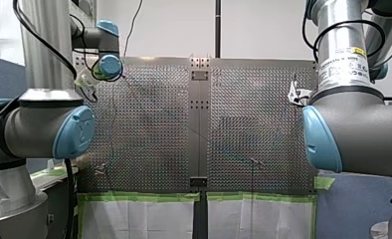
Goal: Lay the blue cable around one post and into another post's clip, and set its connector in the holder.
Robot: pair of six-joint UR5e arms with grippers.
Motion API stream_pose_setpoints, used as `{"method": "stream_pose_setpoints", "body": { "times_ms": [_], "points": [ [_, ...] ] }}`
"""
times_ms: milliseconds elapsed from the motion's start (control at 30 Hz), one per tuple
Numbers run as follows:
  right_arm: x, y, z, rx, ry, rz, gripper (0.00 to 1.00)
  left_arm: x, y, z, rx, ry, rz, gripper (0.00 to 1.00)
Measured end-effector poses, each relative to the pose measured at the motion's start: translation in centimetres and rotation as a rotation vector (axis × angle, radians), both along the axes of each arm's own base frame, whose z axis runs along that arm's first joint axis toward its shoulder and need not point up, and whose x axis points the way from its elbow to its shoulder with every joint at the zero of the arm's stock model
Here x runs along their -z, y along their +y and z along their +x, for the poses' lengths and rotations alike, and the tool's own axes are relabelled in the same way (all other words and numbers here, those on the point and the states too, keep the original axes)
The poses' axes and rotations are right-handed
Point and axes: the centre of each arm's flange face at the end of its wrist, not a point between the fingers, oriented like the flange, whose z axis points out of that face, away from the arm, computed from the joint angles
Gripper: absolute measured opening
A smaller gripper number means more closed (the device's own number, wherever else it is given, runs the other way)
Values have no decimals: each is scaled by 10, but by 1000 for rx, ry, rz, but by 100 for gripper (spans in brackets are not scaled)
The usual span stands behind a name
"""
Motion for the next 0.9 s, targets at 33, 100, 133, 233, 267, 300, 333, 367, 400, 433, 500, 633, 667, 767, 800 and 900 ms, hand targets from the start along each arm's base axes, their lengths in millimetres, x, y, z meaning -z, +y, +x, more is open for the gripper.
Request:
{"method": "stream_pose_setpoints", "body": {
  "times_ms": [33,100,133,233,267,300,333,367,400,433,500,633,667,767,800,900],
  "points": [
    [0,0,0,0,0,0,100,-6,1,-2,-7,-4,5,100],
    [0,0,0,0,0,0,100,-21,1,-6,-19,-14,21,100],
    [0,0,0,0,0,0,100,-28,1,-7,-22,-20,28,100],
    [0,0,0,0,0,0,100,-51,0,-14,-20,-36,55,100],
    [0,0,0,0,0,0,100,-57,0,-16,-16,-38,65,100],
    [0,0,0,0,0,0,100,-64,-1,-16,-9,-38,79,100],
    [0,0,0,0,0,0,100,-69,-2,-16,-4,-36,88,100],
    [0,0,0,0,0,0,100,-73,-3,-16,3,-34,98,100],
    [0,0,0,0,0,0,100,-77,-5,-16,11,-29,111,100],
    [0,0,0,0,0,0,100,-81,-5,-15,17,-27,121,100],
    [0,0,0,0,0,0,100,-87,-7,-14,33,-15,144,100],
    [0,0,0,0,0,0,100,-98,-12,-9,63,7,188,100],
    [0,0,0,0,0,0,100,-100,-13,-8,70,12,196,100],
    [0,0,0,0,0,0,100,-104,-17,-2,93,36,227,100],
    [0,0,0,0,0,0,100,-106,-18,0,100,46,239,100],
    [0,0,0,0,0,0,100,-114,-21,3,107,65,269,100]
  ]
}}
